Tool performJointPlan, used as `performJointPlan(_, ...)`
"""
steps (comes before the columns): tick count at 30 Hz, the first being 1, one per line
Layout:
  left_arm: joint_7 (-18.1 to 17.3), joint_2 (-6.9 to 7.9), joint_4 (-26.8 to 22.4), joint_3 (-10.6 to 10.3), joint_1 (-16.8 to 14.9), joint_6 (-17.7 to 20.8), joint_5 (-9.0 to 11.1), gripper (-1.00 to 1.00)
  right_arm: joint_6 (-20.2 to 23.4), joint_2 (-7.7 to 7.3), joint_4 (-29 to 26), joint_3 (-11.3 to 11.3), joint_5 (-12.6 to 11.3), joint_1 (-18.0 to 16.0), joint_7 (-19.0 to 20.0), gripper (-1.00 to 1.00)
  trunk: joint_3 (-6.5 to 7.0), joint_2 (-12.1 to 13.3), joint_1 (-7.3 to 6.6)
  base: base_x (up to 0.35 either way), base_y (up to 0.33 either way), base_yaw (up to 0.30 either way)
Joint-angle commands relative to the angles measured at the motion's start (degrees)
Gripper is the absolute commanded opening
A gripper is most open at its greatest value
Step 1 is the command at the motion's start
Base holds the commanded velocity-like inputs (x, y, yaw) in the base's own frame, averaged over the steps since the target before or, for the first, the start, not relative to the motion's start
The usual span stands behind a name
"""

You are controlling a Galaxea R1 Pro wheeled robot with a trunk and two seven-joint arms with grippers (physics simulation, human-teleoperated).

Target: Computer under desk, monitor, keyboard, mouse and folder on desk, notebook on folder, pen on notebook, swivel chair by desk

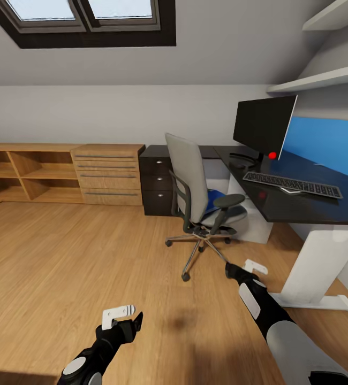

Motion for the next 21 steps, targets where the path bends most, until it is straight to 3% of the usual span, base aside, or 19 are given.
performJointPlan(1, 0.50, 0.05, -0.09, -0.02, 0.00, 0.21, 0.61, 1.00, 0.26, 0.03, -0.15, -0.14, -0.30, 0.00, -0.16, 1.00, -0.04, -0.02, 0.00, 0.115, 0.000, 0.000)
performJointPlan(21, 0.50, 0.47, -0.09, 0.36, 0.00, 0.29, 0.61, 1.00, -0.10, -0.09, 0.06, -0.14, 0.10, 0.01, -0.25, 1.00, -0.04, -0.02, 0.00, 0.237, -0.005, 0.000)
